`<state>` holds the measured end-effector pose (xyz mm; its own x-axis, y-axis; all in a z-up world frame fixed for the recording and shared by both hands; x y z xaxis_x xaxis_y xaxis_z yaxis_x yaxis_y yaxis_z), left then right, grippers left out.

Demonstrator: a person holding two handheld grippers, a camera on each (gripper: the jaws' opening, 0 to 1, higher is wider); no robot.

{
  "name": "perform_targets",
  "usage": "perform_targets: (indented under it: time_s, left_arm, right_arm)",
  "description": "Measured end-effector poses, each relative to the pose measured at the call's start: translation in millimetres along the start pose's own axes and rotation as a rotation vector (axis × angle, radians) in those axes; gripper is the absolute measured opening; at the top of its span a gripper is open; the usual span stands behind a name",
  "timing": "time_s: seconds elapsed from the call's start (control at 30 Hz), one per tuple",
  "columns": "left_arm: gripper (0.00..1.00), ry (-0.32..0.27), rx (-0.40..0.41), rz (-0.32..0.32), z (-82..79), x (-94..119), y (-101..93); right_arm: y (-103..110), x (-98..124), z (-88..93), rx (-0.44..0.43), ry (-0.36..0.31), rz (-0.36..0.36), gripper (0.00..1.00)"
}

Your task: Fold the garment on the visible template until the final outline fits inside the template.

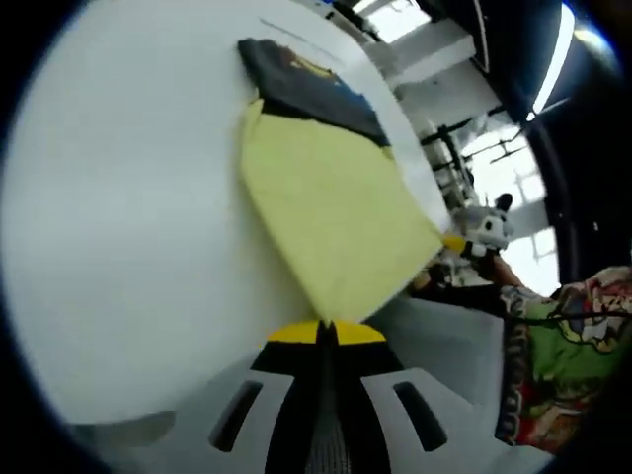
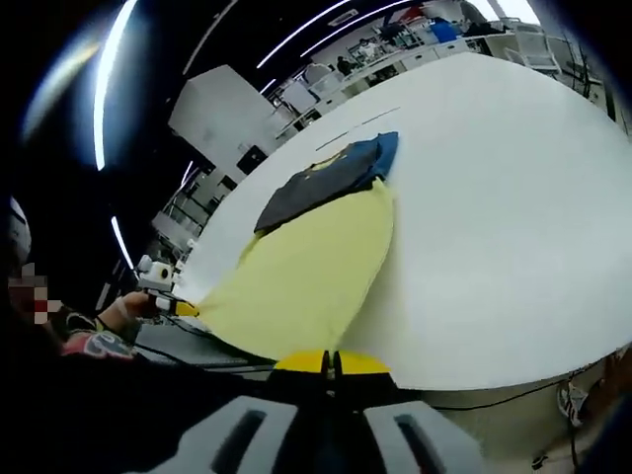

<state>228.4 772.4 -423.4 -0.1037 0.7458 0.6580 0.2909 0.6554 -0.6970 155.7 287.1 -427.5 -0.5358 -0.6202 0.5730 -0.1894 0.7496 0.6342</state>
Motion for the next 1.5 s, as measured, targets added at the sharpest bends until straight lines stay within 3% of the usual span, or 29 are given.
perform_targets:
  time_s: [0.2, 0.4, 0.53, 0.63, 0.9, 1.07, 1.17, 1.27, 1.37, 1.5]
  left_arm:
    - [0.00, -0.020, 0.058, 0.024, 0.1, 4, 4.2]
    - [0.00, -0.062, 0.037, 0.035, -13.2, 7, -3.8]
    - [0.00, -0.150, 0.027, 0.071, -31.0, 16, -13.1]
    - [0.00, -0.225, 0.039, 0.108, -43.8, 20, -22.6]
    - [0.00, -0.438, 0.063, 0.183, -101.2, 18, -34.1]
    - [0.00, -0.552, 0.062, 0.194, -143.3, 11, -27.9]
    - [0.00, -0.584, 0.068, 0.202, -171.7, 5, -18.3]
    - [0.00, -0.594, 0.057, 0.184, -189.6, 1, -11.1]
    - [0.00, -0.601, 0.067, 0.193, -205.9, -4, -4.1]
    - [0.00, -0.605, 0.076, 0.166, -224.4, -12, 9.3]
  right_arm:
    - [7, 2, 1.7, -0.034, -0.008, -0.012, 0.00]
    - [14, 3, -16.7, -0.082, -0.037, -0.055, 0.00]
    - [23, 6, -35.1, -0.149, -0.105, -0.111, 0.00]
    - [16, 3, -52.3, -0.184, -0.172, -0.154, 0.00]
    - [26, -12, -111.3, -0.204, -0.260, -0.233, 0.00]
    - [25, -35, -154.0, -0.210, -0.304, -0.247, 0.00]
    - [25, -51, -182.3, -0.221, -0.337, -0.274, 0.00]
    - [26, -65, -204.8, -0.213, -0.329, -0.299, 0.00]
    - [19, -80, -222.3, -0.184, -0.301, -0.256, 0.00]
    - [0, -93, -242.8, -0.211, -0.326, -0.248, 0.00]
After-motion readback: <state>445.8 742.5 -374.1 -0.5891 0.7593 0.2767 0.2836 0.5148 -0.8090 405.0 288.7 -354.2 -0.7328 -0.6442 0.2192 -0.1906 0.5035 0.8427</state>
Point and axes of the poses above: the point that each gripper's makers call its tool centre point, and the gripper's own axes: x roughly backward along the fingers, y roughly to its left, z roughly out of its underside, the point moved 10 cm from there along x, roughly backward along the fingers, and after that the axes turned 1 degree about -y, right-handed, at the moved point
